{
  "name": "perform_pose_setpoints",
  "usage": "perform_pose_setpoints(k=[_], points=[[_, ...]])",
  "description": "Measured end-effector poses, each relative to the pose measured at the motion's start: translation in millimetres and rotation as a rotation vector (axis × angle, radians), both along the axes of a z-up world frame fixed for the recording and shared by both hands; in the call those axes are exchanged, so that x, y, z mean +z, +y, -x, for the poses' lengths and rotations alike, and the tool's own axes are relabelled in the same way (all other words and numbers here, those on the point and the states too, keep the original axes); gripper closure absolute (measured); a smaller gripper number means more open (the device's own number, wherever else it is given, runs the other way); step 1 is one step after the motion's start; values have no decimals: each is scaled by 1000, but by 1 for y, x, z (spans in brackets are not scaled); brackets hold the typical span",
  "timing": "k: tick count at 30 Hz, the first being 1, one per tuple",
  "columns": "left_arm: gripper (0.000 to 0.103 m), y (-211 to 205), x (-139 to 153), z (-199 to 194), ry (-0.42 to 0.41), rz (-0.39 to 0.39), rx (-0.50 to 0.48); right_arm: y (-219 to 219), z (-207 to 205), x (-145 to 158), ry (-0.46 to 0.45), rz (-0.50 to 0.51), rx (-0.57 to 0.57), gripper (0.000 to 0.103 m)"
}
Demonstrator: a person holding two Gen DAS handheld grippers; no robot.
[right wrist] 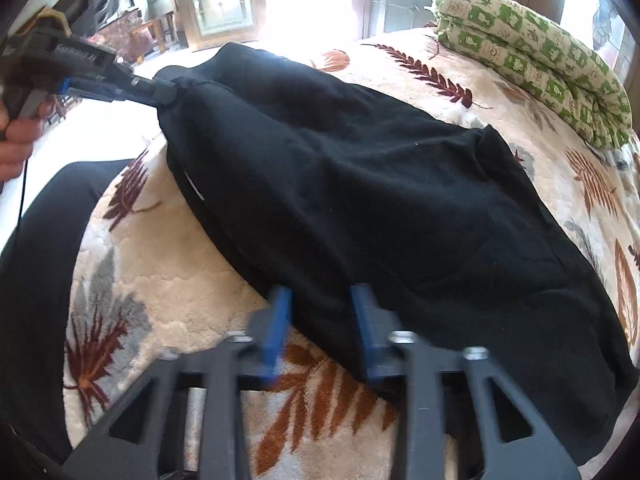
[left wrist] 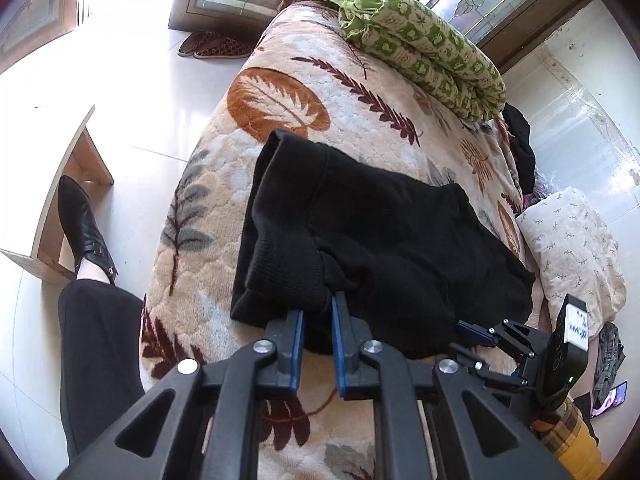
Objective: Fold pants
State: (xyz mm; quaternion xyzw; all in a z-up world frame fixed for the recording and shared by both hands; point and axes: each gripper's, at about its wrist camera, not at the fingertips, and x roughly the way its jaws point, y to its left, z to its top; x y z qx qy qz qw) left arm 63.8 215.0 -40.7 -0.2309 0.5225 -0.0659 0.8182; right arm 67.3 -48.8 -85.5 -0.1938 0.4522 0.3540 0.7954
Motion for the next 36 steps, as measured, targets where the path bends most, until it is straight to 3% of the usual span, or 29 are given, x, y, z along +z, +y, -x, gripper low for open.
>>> perform_pose_setpoints(k=[1, 5, 7, 9, 11, 13, 17, 20, 22, 25, 28, 31, 33, 36], points=[[89, 0, 0, 3, 2, -7, -6, -2, 0, 4, 7, -17, -6, 91], [89, -2, -20, 8, 60, -49, -28, -2, 2, 1, 16, -11, -5, 92], [88, 1, -38, 7, 105, -28, -19, -2, 2, -1, 23, -18, -14, 92], [88, 1, -40, 9, 93, -11, -18, -2, 4, 0, 21, -17, -13, 91], [84, -3, -31, 12, 69, -43, -53, -4, 5, 1, 31, -15, -7, 89], [79, -4, -17, 17, 44, -90, -88, -8, 4, 4, 65, -35, -16, 75], [69, 5, 17, 28, -33, -222, -95, -26, 0, 28, 81, -169, -57, 73], [69, 8, 39, 21, -106, -177, -89, -39, -19, 42, 76, -260, -144, 67], [69, 0, 42, 5, -125, -167, -101, -40, -37, 46, 52, -263, -220, 59], [69, -20, 34, -25, -137, -178, -114, -32, -59, 45, 32, -249, -276, 59], [69, -27, 12, -56, -85, -163, -90, -24, -80, 41, 17, -235, -309, 59], [72, -21, -7, -73, -39, -207, -35, -28, -110, 38, -35, -199, -363, 59], [71, -10, -18, -77, -7, -245, 10, -33, -131, 35, -18, -208, -392, 59], [61, 10, -28, -75, 9, -154, 57, -38, -157, 32, 18, -236, -400, 59]])
